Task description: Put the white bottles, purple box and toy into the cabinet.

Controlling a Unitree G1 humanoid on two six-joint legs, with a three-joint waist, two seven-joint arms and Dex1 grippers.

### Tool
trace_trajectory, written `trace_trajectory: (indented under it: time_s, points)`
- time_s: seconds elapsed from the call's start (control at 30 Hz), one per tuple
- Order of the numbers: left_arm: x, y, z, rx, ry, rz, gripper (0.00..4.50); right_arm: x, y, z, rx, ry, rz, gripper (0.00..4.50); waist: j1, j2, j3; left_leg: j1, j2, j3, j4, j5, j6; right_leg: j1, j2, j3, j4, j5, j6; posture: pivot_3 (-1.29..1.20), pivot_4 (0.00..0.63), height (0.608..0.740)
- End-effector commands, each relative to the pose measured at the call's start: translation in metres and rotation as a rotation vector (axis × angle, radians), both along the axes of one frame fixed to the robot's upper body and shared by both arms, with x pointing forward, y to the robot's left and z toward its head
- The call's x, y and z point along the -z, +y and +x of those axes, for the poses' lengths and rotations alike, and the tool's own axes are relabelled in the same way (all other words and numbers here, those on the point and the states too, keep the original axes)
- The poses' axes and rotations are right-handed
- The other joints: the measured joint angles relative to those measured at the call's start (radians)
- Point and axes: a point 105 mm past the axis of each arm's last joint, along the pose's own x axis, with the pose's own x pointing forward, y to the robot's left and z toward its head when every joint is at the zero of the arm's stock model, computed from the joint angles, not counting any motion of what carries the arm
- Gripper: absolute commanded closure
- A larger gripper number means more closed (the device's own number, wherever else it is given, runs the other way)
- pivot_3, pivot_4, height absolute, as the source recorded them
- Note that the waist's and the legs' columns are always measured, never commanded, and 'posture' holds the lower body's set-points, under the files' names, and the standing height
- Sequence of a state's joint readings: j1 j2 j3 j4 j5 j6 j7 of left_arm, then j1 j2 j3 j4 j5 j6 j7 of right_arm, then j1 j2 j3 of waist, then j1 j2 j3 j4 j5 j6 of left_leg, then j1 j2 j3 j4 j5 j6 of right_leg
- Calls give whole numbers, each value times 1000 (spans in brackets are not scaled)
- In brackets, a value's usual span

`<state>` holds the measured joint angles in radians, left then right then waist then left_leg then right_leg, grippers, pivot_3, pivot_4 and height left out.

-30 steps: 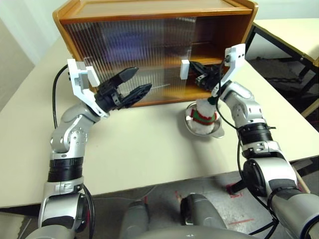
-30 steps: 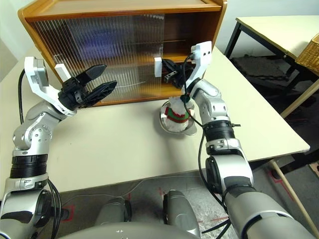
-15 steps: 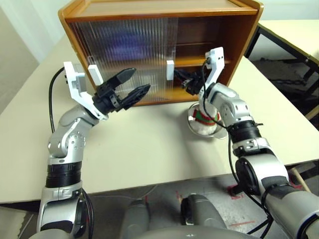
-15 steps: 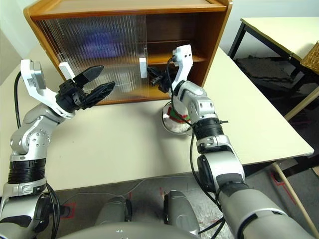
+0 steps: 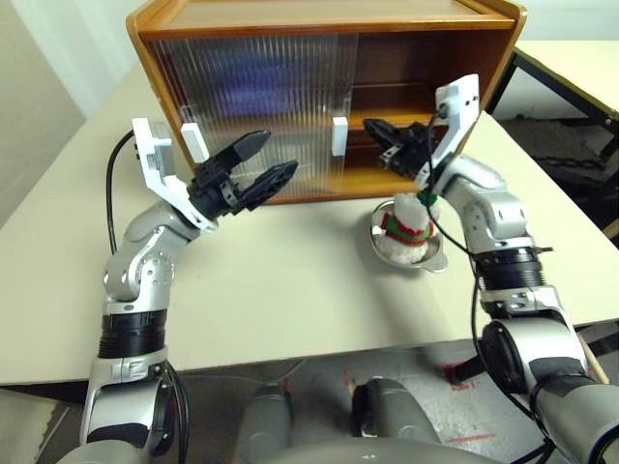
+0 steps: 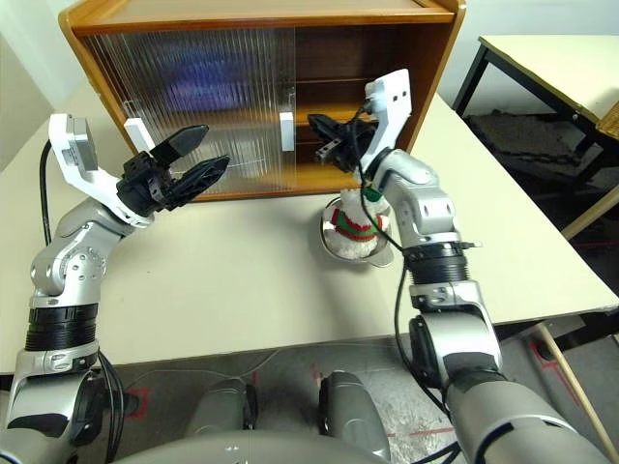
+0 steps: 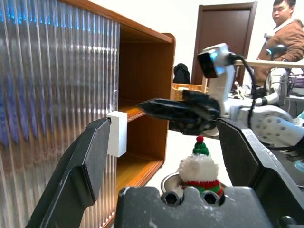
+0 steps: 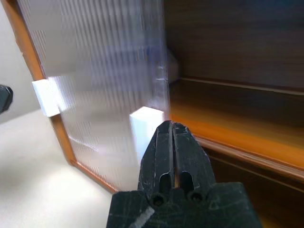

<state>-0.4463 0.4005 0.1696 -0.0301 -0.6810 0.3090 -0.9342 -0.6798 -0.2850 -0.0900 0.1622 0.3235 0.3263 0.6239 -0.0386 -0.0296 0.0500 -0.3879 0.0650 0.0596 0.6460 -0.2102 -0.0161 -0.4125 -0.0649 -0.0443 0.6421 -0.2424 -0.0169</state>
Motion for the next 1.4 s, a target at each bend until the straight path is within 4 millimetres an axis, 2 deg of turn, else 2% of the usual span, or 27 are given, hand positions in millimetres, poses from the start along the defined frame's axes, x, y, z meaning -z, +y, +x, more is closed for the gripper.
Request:
trace_trajectory:
  time_s: [0.03,0.3,0.33,0.43,0.6,0.97,1.23,1.4]
  points:
    - [1,-5,3,30,-1,14,0,-5,-12,-19,5,2,-4,3115,-2,0,0,0,0,0,0,0,0,0,0,0,0,0,0,-65,0,740]
    - [3,-6,7,57,6,23,0,10,-31,-69,30,73,-59,157,-28,0,0,0,0,0,0,-1,-1,0,0,0,0,-1,-1,-104,0,740]
    - [3,-6,7,59,6,23,0,16,-32,-74,33,90,-60,73,-31,0,0,0,0,0,0,-1,-1,0,0,0,0,-1,-1,-105,0,740]
    - [3,-7,7,65,6,27,0,40,-35,-88,52,154,-67,73,-30,-1,0,1,0,-1,0,-1,-2,0,0,-1,0,-1,-1,-102,0,740]
    - [2,-5,7,63,3,41,0,66,-36,-97,88,212,-48,73,-32,-1,0,0,0,-2,0,-1,-2,0,0,-1,-1,-1,-1,-95,0,740]
    - [-1,-2,5,54,-8,53,0,94,-38,-96,115,282,-15,73,-28,-2,0,0,0,-3,0,-1,-2,0,0,-2,-2,-2,-2,-75,0,740]
    - [-2,2,3,41,-11,57,0,116,-48,-98,151,329,-24,73,-25,-2,1,0,0,-3,0,-1,-2,0,0,-2,-2,-2,-2,-54,0,740]
    - [-3,2,3,39,-13,56,0,125,-47,-92,157,338,-19,73,-25,-2,1,0,0,-3,0,-1,-2,0,0,-2,-2,-2,-2,-52,0,740]
